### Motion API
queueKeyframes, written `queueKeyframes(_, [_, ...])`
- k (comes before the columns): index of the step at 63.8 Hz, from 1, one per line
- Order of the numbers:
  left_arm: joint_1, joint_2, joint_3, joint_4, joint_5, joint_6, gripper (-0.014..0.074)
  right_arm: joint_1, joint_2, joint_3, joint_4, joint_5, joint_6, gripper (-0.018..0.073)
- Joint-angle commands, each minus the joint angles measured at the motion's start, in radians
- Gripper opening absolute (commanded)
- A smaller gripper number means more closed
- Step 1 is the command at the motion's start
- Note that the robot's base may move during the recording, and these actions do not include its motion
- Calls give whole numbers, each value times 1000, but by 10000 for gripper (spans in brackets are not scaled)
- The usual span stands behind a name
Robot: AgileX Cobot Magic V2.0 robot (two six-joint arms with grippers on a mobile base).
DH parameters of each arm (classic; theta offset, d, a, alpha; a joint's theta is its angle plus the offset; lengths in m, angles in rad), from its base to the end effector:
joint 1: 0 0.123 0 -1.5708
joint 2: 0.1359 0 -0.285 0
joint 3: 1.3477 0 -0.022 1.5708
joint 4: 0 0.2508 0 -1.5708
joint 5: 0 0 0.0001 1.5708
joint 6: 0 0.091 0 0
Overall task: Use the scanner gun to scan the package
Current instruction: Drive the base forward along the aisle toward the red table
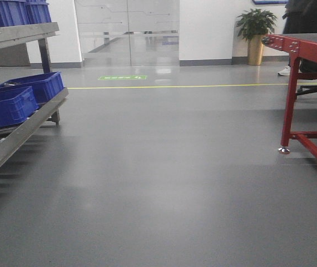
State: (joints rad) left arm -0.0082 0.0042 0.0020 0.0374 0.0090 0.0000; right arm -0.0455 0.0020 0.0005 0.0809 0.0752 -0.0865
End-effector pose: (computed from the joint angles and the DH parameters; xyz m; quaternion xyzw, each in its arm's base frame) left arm 0.0568 -0.0004 0.2115 0.0154 0.6810 0.0108 0.7320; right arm 0.0567 -0.0020 0.2061 0.0118 0.7036 -0.0161 0.7104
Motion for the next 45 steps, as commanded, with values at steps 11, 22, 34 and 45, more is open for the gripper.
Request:
queueKeyframes(11, [2,-4,-2,-5,-21,0,-111,-4,-2,0,3,-16,3,-168])
queueKeyframes(22, [2,-4,-2,-5,-21,0,-111,-4,-2,0,3,-16,3,-168])
queueKeyframes(34, [2,-4,-2,-5,-21,0,-111,-4,-2,0,3,-16,3,-168])
queueKeyframes(45, [2,-4,-2,-5,-21,0,-111,-4,-2,0,3,-16,3,-168])
